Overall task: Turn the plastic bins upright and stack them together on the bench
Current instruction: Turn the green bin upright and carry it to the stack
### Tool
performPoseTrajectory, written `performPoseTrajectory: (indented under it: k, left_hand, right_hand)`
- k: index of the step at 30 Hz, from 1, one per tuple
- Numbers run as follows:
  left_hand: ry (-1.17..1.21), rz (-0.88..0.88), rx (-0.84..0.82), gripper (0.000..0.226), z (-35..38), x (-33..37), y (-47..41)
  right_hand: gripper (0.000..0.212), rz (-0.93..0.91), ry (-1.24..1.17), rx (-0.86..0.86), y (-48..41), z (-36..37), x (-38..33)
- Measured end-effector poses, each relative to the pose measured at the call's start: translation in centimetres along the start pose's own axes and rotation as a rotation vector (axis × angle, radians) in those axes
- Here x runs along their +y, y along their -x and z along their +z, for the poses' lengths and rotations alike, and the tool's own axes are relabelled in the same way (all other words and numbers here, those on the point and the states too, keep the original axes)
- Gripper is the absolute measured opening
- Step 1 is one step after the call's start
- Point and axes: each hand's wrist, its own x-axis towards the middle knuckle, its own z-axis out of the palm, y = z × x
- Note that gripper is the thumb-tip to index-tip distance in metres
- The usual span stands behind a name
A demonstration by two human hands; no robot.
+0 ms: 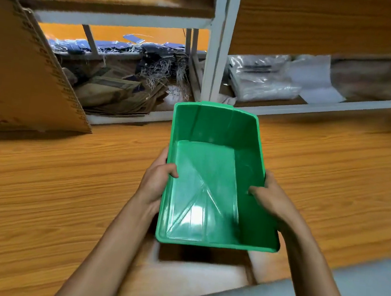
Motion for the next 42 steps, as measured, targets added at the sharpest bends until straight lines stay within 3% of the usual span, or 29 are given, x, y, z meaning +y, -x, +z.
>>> performPoseTrajectory:
  k: [7,15,17,21,25,32,38,42]
  left_hand:
    - [-0.083,0.025,-0.120,0.075,10.3,-2.4,0.3]
    - [-0.057,-0.054,-0.341,0.068,26.3,-9.6,1.6]
    - [-0.154,-0.014,-0.305,0.065,30.2,-11.7,1.7]
    - [-0.438,0.136,-0.279,0.052,38.1,-15.7,2.2]
    - [-0.510,0.155,-0.357,0.042,45.0,-19.0,3.5]
    - [-0.555,0.027,-0.622,0.073,54.5,-23.8,2.3]
    - [-0.550,0.000,-0.700,0.081,64.7,-28.0,-2.6]
    - [-0.517,-0.011,-0.725,0.086,72.4,-31.9,-6.8]
  right_hand:
    - [0.062,-0.006,-0.175,0.186,3.0,-8.3,6.6]
    - [0.026,0.074,-0.546,0.381,7.0,-21.0,19.9]
    - [0.016,0.082,-0.620,0.416,8.2,-23.5,22.8]
    - [0.024,0.075,-0.720,0.501,9.9,-28.4,28.6]
    - [0.033,0.079,-0.770,0.576,11.3,-32.4,33.6]
    - [0.042,0.113,-0.881,0.759,10.3,-38.6,40.3]
    - [0.044,0.107,-0.838,0.804,6.2,-45.6,45.9]
    - [0.060,0.130,-0.747,0.771,2.8,-53.0,49.9]
